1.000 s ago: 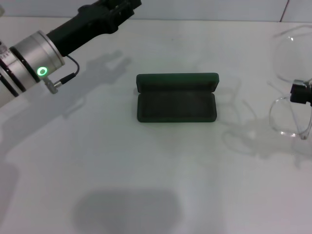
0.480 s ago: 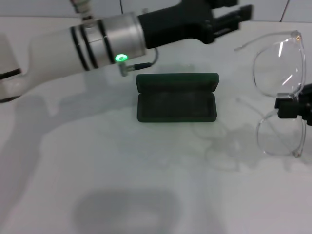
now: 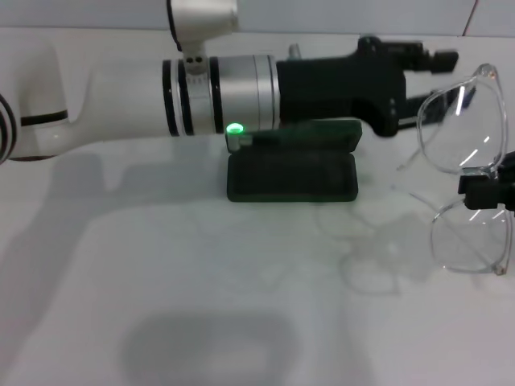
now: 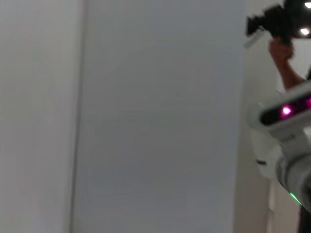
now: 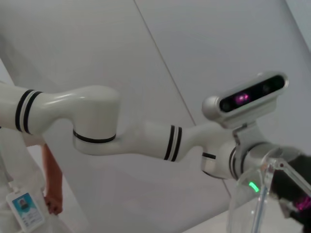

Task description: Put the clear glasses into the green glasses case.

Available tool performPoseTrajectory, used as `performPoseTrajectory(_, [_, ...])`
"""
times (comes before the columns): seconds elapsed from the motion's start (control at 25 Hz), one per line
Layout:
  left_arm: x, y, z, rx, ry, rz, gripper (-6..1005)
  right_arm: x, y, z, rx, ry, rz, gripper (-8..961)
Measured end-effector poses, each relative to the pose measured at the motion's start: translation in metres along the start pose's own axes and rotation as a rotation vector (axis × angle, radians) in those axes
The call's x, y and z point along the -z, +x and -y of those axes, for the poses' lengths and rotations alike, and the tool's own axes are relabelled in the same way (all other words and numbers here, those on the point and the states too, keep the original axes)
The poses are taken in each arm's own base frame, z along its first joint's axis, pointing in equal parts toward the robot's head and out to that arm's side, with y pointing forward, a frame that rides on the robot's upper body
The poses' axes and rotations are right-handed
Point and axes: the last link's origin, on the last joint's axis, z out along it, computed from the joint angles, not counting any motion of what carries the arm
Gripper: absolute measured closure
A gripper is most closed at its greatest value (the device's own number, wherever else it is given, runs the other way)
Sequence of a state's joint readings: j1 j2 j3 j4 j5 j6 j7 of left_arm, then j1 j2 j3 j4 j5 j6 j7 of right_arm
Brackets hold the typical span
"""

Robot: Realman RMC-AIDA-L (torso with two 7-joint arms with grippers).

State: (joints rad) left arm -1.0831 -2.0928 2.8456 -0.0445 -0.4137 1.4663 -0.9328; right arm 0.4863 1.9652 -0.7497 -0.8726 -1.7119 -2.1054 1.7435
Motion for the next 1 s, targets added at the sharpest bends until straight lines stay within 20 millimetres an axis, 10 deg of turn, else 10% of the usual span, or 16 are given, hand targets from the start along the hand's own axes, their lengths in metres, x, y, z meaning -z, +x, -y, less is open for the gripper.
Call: performPoseTrajectory(1.0, [0.007,0.003,-0.001,0.005,-0.006,-0.028,477,0.002,0.007,-0.002,0.077,0.009,0.008,843])
